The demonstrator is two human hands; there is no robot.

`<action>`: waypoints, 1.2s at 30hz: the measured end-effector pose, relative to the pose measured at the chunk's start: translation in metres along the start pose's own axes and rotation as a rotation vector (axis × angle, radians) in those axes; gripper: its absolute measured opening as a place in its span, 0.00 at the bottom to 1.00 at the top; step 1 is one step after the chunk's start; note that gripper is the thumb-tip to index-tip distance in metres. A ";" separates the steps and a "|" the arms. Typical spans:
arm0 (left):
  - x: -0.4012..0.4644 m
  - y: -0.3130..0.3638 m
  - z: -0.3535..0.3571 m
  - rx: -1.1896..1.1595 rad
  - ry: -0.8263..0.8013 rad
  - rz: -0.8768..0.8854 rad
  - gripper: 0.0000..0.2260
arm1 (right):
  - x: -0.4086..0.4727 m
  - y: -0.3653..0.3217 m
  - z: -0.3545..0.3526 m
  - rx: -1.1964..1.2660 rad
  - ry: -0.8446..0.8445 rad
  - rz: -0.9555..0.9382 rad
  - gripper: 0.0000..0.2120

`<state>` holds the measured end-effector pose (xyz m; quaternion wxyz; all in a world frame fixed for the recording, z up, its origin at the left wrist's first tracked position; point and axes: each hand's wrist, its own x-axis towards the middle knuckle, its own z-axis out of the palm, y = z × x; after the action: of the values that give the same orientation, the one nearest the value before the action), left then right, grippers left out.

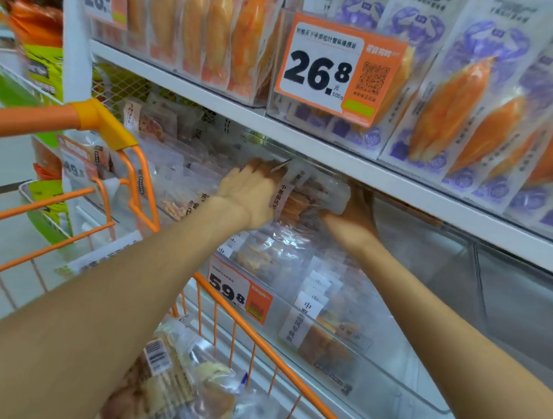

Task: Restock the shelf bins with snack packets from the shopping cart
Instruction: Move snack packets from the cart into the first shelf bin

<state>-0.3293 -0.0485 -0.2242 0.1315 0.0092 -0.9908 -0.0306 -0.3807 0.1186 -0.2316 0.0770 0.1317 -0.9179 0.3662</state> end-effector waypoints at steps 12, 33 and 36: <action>-0.153 0.012 -0.056 -0.331 -0.166 -0.249 0.21 | -0.121 -0.020 -0.056 0.244 -0.139 0.190 0.12; -0.314 -0.005 -0.050 -0.310 0.054 -0.582 0.21 | -0.267 -0.058 0.043 -0.357 -0.794 -0.435 0.47; -0.327 -0.016 -0.062 -0.118 -0.156 -0.690 0.27 | -0.265 -0.052 0.039 -0.034 -0.619 -0.404 0.24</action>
<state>0.0027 -0.0597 -0.2504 0.0378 0.3331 -0.9330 -0.1308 -0.1141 0.1044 -0.2893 -0.1315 0.4135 -0.8592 0.2711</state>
